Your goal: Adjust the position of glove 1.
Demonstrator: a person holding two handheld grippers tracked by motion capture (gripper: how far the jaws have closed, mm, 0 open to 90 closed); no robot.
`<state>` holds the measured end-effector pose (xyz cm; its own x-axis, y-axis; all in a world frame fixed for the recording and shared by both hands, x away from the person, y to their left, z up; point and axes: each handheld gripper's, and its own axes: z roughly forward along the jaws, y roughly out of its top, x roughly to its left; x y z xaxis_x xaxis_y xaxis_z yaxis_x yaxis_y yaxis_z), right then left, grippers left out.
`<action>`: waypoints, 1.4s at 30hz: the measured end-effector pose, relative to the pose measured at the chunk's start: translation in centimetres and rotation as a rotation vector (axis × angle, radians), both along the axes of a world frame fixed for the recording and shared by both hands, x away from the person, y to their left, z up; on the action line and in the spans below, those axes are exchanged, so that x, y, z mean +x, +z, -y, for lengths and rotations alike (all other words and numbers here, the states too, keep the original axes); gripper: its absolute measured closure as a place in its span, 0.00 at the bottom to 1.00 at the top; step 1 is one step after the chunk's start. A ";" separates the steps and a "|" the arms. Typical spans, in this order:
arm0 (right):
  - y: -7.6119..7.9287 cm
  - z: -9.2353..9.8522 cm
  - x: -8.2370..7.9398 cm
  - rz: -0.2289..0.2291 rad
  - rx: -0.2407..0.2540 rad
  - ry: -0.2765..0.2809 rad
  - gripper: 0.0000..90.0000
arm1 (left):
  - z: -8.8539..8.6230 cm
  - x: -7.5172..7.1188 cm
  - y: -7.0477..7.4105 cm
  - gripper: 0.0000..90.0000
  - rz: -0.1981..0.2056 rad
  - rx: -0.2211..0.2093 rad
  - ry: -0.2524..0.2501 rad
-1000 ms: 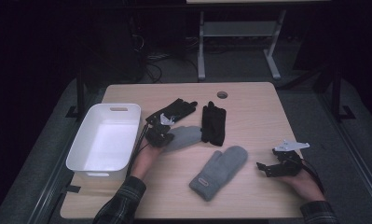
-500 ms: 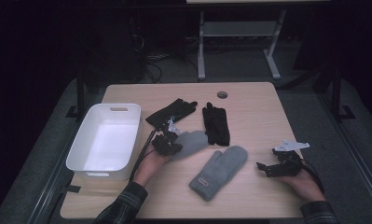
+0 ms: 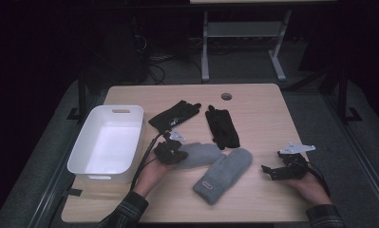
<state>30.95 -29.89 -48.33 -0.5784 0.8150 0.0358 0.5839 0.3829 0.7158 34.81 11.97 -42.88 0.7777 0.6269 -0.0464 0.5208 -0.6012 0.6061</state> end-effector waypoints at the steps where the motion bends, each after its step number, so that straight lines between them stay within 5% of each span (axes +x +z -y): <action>1: 0.0 0.0 0.0 0.000 0.000 0.000 0.10 | -0.2 0.2 0.3 0.99 0.018 0.004 0.018; 6: 0.0 0.0 0.0 0.000 0.000 0.000 0.10 | -1.1 1.9 0.9 0.99 0.065 0.018 0.090; 7: 0.0 0.0 0.0 0.000 0.000 0.000 0.09 | -1.3 2.9 0.6 0.99 0.086 0.060 0.122; 14: 0.0 0.0 0.0 0.000 0.000 0.000 0.09 | -1.6 4.4 -1.0 0.99 0.058 0.119 0.162; 20: 0.0 0.0 0.0 0.000 0.000 0.001 0.09 | -1.5 3.2 -1.1 0.99 0.022 0.135 0.139; 30: 0.0 0.0 0.0 0.001 -0.003 0.003 0.09 | -2.0 -0.2 -0.7 0.99 -0.022 0.093 0.102; 35: 0.0 0.0 0.0 0.001 -0.001 0.001 0.09 | -2.5 -1.5 -0.4 0.94 -0.011 0.072 0.095; 42: 0.0 0.0 0.0 0.001 -0.002 0.002 0.09 | -1.6 -1.9 1.2 0.73 0.021 -0.052 0.046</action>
